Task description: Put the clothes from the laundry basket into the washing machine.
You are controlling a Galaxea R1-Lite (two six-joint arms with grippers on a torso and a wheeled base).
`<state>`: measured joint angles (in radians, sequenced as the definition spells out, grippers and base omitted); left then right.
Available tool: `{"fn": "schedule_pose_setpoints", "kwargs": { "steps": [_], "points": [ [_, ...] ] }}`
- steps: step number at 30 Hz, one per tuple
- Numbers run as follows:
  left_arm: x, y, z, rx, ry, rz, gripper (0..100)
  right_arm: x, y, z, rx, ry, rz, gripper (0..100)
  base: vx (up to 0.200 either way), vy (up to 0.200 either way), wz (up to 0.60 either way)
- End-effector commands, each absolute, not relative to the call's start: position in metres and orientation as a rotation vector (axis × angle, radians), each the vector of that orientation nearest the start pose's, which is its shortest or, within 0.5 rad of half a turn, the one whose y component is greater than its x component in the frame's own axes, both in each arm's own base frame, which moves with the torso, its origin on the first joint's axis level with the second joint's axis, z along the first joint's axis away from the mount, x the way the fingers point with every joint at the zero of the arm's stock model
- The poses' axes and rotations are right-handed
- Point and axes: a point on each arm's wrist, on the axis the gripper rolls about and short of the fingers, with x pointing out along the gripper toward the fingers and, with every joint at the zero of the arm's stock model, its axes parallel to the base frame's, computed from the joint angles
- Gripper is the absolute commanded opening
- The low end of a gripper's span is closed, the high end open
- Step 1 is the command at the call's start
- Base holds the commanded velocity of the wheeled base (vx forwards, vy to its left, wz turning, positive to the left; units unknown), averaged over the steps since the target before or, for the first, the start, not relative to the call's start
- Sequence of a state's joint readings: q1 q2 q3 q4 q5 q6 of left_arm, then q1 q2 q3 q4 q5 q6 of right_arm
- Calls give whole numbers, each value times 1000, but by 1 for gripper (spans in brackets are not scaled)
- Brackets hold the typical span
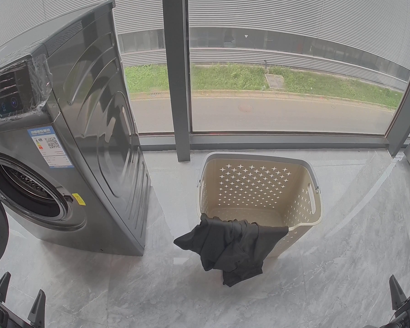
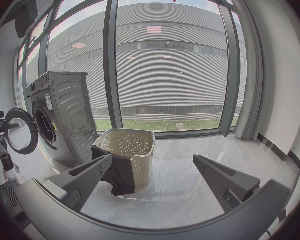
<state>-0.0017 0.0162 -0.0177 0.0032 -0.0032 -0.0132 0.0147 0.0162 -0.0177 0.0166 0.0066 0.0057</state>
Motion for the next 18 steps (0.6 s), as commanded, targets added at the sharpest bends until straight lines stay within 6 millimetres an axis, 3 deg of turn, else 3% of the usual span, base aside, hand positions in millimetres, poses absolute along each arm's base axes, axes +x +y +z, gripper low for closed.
{"fn": "schedule_pose_setpoints", "kwargs": {
  "steps": [1, 2, 3, 4, 5, 6, 8, 11, 13, 18],
  "points": [
    [-23, 0, 76, -14, -2, -5, 100, -23, 0, 76, 11, 6, 20, 100, 0, 0, 0],
    [-23, 0, 76, -15, 0, -5, 100, -24, 0, 78, 9, -1, 21, 100, 0, 0, 0],
    [-23, 0, 76, -14, 0, -5, 100, -29, 0, 97, 14, -92, 25, 100, 0, 0, 0],
    [-23, 0, 76, -14, 0, -5, 100, -29, 0, 97, 14, -92, 25, 100, 0, 0, 0],
    [-23, 0, 76, -15, 0, -5, 100, -45, -1, 143, 40, -229, 49, 100, 0, 0, 0],
    [-23, 0, 76, -14, 0, -5, 100, -42, -2, 159, 64, -197, 73, 100, 0, 0, 0],
    [-23, 0, 76, -12, 0, -5, 100, -30, -2, 173, 91, -88, 131, 100, 0, 0, 0],
    [-23, 0, 76, -14, 0, -5, 100, 1, 3, 171, 113, 137, 258, 100, 0, 0, 0],
    [-23, 0, 76, -15, 0, -5, 100, 34, 11, 165, 158, 342, 334, 100, 0, 0, 0],
    [-23, 0, 76, -17, 0, -3, 100, 90, 29, 153, 165, 539, 391, 100, 0, 0, 0]
  ]
}}
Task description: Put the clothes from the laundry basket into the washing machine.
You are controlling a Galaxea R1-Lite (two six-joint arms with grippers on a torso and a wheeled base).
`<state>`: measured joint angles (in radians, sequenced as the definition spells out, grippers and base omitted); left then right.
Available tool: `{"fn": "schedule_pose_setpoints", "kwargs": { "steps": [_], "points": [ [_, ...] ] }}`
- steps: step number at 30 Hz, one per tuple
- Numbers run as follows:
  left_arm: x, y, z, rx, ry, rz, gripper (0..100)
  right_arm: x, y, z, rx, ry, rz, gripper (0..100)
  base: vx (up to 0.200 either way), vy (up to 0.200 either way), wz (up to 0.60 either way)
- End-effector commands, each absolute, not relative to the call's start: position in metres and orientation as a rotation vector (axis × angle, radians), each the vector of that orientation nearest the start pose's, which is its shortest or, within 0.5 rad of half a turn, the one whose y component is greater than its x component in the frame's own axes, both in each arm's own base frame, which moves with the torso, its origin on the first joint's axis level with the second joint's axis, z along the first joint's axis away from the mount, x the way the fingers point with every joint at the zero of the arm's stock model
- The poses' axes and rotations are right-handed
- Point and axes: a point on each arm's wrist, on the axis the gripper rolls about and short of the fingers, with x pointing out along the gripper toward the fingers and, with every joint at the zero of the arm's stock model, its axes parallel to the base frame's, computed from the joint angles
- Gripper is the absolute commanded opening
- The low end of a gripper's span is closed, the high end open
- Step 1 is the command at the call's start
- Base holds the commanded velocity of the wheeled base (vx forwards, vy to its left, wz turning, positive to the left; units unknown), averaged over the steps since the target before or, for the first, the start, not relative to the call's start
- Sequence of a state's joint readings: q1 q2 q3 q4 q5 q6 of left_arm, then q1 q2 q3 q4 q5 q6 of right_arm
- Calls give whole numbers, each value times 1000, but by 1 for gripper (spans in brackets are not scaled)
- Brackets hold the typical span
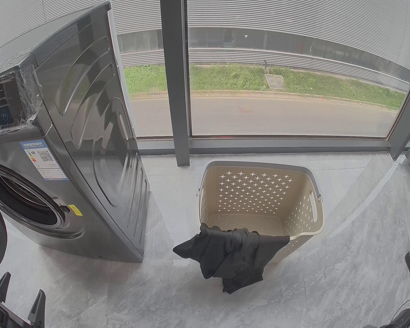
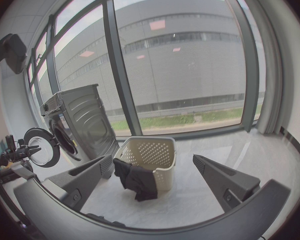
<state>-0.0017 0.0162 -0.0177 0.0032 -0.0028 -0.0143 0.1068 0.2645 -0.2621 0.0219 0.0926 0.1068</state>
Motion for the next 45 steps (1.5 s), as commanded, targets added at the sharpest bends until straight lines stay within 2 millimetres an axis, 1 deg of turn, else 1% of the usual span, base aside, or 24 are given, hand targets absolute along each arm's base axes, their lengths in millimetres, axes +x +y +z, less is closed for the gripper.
{"fn": "schedule_pose_setpoints", "kwargs": {
  "steps": [1, 5, 6, 7, 8, 11, 21, 22, 25, 26, 27, 28, 32, 33, 34, 37, 41, 45],
  "points": [
    [-23, 0, 76, -15, 0, -3, 100, 100, 34, 148, 156, 561, 404, 100, 0, 0, 0],
    [-23, 0, 76, -15, 0, -3, 100, 130, 49, 132, 138, 634, 431, 100, 0, 0, 0],
    [-23, 0, 76, -15, 0, -3, 100, 136, 52, 128, 133, 654, 434, 100, 0, 0, 0],
    [-23, 0, 76, -15, 0, -3, 100, 137, 52, 126, 132, 659, 435, 100, 0, 0, 0],
    [-23, 0, 76, -15, 0, -3, 100, 147, 58, 120, 130, 696, 436, 100, 0, 0, 0],
    [-23, 0, 76, -14, 0, -3, 100, 163, 65, 109, 120, 743, 425, 100, 0, 0, 0],
    [-23, 0, 76, -11, 0, -3, 100, 197, 86, 76, 85, 795, 365, 100, 0, 0, 0],
    [-23, 0, 76, -11, 0, -5, 100, 204, 90, 68, 81, 806, 352, 100, 0, 0, 0],
    [-23, 0, 76, -8, 0, -5, 100, 215, 95, 54, 66, 811, 319, 100, 0, 0, 0],
    [-23, 0, 76, -8, 0, -5, 100, 215, 95, 54, 66, 811, 319, 100, 0, 0, 0],
    [-23, 0, 76, -11, 0, -5, 100, 224, 99, 44, 67, 800, 310, 100, 0, 0, 0],
    [-23, 0, 76, -12, 0, -5, 100, 228, 101, 37, 68, 800, 308, 100, 0, 0, 0],
    [-23, 0, 76, -8, 0, -5, 100, 239, 108, 15, 92, 808, 302, 100, 0, 0, 0],
    [-23, 0, 76, -6, 0, -5, 100, 241, 109, 13, 95, 805, 302, 100, 0, 0, 0],
    [-23, 0, 76, -5, 0, -5, 100, 244, 113, 5, 103, 807, 306, 100, 0, 0, 0],
    [-23, 0, 76, -6, -2, -6, 100, 246, 117, -8, 99, 822, 309, 100, 0, 0, 0],
    [-23, 0, 76, -8, 0, -6, 100, 251, 121, -18, 100, 842, 310, 100, 0, 0, 0],
    [-23, 0, 76, -6, 0, -8, 100, 257, 127, -30, 135, 869, 299, 100, 0, 0, 0]
  ]
}}
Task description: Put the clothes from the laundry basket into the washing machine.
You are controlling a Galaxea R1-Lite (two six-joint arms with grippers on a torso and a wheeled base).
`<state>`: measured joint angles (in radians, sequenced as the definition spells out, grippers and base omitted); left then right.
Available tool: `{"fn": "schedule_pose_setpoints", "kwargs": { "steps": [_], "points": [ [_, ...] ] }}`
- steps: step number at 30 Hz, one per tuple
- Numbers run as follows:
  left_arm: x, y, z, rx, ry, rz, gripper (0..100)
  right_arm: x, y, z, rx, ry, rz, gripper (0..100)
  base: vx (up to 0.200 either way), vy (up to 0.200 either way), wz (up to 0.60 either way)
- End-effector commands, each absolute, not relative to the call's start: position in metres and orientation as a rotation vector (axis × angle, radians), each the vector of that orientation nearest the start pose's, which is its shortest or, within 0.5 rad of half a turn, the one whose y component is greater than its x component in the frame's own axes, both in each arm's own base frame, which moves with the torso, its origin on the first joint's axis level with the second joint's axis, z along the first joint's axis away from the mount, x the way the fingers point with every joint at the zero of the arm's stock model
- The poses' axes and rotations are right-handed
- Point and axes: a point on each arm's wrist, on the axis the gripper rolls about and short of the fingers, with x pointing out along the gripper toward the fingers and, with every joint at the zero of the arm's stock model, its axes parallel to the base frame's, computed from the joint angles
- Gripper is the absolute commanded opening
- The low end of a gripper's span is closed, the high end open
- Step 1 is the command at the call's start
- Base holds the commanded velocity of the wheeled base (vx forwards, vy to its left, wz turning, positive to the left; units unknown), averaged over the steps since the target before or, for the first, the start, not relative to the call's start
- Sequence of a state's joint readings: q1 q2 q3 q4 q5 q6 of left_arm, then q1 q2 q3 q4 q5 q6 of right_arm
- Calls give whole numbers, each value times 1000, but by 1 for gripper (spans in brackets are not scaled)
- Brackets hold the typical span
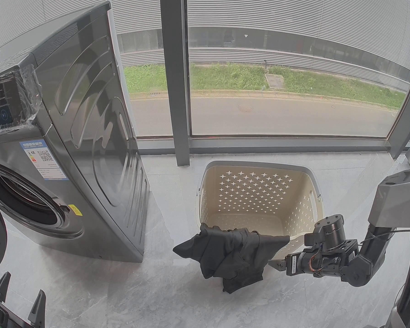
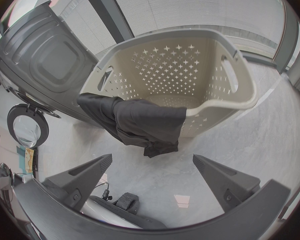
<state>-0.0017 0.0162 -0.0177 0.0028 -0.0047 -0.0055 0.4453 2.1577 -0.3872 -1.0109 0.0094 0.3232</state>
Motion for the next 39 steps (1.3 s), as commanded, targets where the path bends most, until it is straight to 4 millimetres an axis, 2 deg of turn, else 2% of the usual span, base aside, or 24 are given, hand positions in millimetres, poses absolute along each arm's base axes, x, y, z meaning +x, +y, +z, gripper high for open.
{"fn": "schedule_pose_setpoints", "kwargs": {
  "steps": [1, 12, 26, 32, 39],
  "points": [
    [-23, 0, 76, -8, 0, -8, 100, 257, 130, -34, 143, 878, 300, 100, 0, 0, 0],
    [-23, 0, 76, -18, 0, -6, 100, 259, 148, -59, 151, 827, 359, 100, 0, 0, 0],
    [-23, 0, 76, -18, 0, -6, 100, 258, 143, -51, 147, 815, 361, 100, 0, 0, 0],
    [-23, 0, 76, -18, 0, -6, 100, 271, 152, -43, 171, 751, 386, 100, 0, 0, 0],
    [-23, 0, 76, -18, 0, -5, 100, 281, 161, -43, 189, 720, 411, 100, 0, 0, 0]
  ]
}}
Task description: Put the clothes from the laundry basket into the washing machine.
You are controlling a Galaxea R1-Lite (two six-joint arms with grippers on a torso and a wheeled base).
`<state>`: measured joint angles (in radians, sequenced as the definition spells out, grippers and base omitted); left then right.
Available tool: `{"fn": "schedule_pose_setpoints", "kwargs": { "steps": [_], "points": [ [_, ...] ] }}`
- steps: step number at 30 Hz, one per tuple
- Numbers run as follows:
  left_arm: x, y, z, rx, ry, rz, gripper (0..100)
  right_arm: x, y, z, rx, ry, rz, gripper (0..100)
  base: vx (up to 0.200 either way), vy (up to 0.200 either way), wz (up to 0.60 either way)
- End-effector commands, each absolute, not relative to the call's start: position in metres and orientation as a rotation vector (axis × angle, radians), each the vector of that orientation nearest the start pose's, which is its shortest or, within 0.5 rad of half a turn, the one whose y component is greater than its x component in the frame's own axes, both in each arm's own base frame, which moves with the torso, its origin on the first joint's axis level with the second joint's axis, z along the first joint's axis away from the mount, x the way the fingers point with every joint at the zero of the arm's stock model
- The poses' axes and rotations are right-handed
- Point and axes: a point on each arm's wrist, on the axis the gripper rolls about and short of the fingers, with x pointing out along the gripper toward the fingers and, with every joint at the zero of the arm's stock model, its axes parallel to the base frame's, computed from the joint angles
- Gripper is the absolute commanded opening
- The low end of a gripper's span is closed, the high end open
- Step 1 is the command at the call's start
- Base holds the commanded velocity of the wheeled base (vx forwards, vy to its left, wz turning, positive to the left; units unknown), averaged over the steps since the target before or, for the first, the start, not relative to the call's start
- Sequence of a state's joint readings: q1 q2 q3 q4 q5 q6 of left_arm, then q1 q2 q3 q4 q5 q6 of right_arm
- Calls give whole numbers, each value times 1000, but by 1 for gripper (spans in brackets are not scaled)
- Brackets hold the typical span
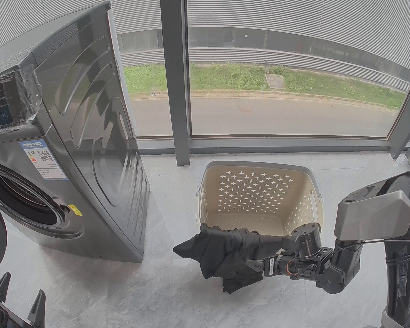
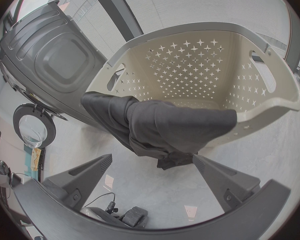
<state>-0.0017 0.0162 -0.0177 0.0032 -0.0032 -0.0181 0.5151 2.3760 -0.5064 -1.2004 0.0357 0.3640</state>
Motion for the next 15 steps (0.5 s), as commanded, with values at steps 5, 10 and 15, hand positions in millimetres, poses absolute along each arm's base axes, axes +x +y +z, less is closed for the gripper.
{"fn": "schedule_pose_setpoints", "kwargs": {
  "steps": [5, 10, 15],
  "points": [
    [-23, 0, 76, -18, 0, -5, 100, 288, 162, -42, 198, 702, 406, 100, 0, 0, 0],
    [-23, 0, 76, -18, 0, -5, 100, 291, 162, -47, 198, 705, 399, 100, 0, 0, 0],
    [-23, 0, 76, -18, 0, -5, 100, 294, 163, -50, 199, 704, 399, 100, 0, 0, 0]
  ]
}}
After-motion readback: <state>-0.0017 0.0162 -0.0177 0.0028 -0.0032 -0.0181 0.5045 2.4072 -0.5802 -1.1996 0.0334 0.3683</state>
